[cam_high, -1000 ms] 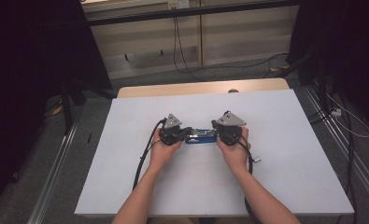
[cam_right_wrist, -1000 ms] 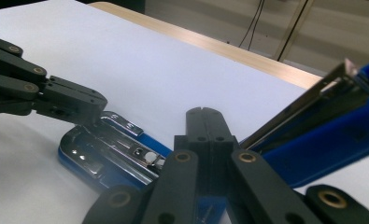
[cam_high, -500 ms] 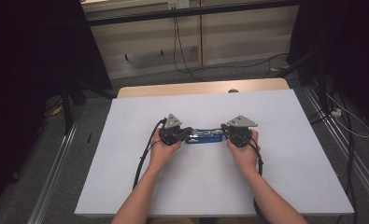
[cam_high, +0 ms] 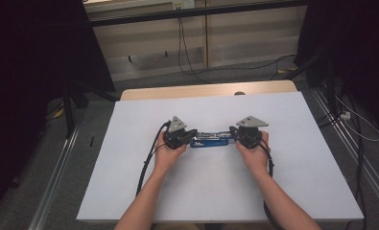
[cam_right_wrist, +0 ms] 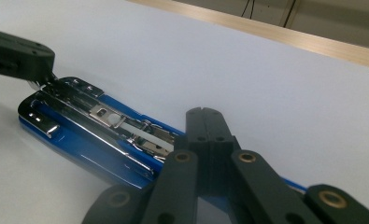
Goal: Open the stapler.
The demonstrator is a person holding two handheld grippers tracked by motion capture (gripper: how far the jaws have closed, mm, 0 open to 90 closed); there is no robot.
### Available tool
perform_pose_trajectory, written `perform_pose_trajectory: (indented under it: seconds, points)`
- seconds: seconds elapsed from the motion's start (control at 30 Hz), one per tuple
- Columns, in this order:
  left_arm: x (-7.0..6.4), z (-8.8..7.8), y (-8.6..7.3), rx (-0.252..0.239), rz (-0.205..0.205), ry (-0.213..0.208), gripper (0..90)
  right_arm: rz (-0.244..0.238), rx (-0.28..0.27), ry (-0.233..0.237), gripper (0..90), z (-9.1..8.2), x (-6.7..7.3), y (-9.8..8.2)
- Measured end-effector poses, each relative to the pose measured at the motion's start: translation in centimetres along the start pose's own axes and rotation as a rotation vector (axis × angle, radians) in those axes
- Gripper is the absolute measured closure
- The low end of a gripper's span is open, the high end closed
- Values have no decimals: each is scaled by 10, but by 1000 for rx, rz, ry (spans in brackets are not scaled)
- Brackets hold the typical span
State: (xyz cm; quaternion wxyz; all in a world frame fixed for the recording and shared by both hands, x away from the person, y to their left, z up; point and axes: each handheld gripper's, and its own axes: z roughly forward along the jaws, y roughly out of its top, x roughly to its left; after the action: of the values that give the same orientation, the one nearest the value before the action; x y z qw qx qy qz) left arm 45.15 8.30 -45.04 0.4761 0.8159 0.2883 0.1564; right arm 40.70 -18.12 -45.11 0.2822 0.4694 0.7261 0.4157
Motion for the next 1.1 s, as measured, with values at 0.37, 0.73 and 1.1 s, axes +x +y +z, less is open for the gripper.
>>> perform_pose_trajectory:
  seconds: [0.37, 0.73, 1.1]
  points:
    - [3, -10, 5, -13, -33, -6, 701, -56, -5, 46, 900, -8, 3, 5]
    - [4, -35, 12, -8, -77, -13, 342, -46, -29, 102, 697, -38, -9, 1]
    - [9, -53, 6, 3, -125, 4, 153, -50, 19, 106, 388, -70, -28, -17]
